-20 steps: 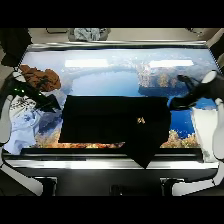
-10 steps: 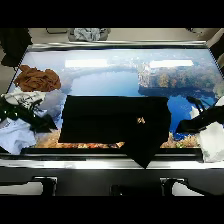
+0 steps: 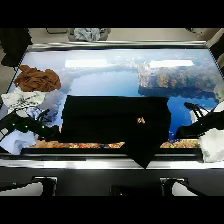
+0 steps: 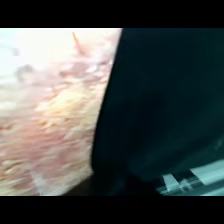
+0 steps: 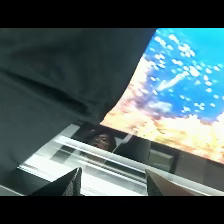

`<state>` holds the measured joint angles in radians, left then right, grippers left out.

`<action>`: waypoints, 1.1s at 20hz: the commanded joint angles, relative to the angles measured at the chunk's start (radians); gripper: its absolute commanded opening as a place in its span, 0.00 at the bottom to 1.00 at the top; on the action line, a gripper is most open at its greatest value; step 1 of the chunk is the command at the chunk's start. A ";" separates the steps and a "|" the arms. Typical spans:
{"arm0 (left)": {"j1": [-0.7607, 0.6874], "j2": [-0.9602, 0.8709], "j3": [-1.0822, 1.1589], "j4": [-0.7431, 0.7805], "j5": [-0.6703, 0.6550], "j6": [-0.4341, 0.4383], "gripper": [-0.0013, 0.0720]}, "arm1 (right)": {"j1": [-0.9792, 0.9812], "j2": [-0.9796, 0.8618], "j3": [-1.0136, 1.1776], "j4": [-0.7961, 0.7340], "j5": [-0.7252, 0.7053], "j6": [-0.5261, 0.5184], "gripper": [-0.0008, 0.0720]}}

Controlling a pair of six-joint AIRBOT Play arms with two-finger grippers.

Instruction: Fold the shirts.

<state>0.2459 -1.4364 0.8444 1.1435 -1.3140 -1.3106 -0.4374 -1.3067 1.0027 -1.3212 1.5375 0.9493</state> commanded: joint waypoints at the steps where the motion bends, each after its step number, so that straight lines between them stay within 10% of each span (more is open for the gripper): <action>1: -0.024 -0.001 -0.018 0.005 0.077 -0.025 0.16 | 0.000 0.040 -0.050 -0.004 -0.012 -0.005 0.70; 4: -0.027 0.000 -0.018 0.004 0.077 -0.024 0.05 | 0.000 0.131 -0.254 0.071 -0.112 -0.004 0.85; 13: -0.027 0.006 -0.018 0.004 0.066 -0.021 0.05 | 0.000 0.145 -0.545 0.378 -0.376 -0.074 0.76; 18: -0.027 0.006 -0.018 0.005 0.068 -0.021 0.05 | 0.000 0.145 -0.585 0.377 -0.451 -0.071 0.44; 20: -0.027 0.006 -0.018 0.005 0.077 -0.021 0.05 | 0.000 0.144 -0.592 0.369 -0.444 -0.071 0.08; 22: -0.027 0.006 -0.014 0.005 0.077 0.001 0.05 | 0.000 0.148 -0.586 0.370 -0.436 -0.115 0.07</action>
<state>0.2184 -1.4311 0.8272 1.1458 -1.2598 -1.3277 -0.4377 -1.1610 0.4236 -0.9218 1.1347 0.8703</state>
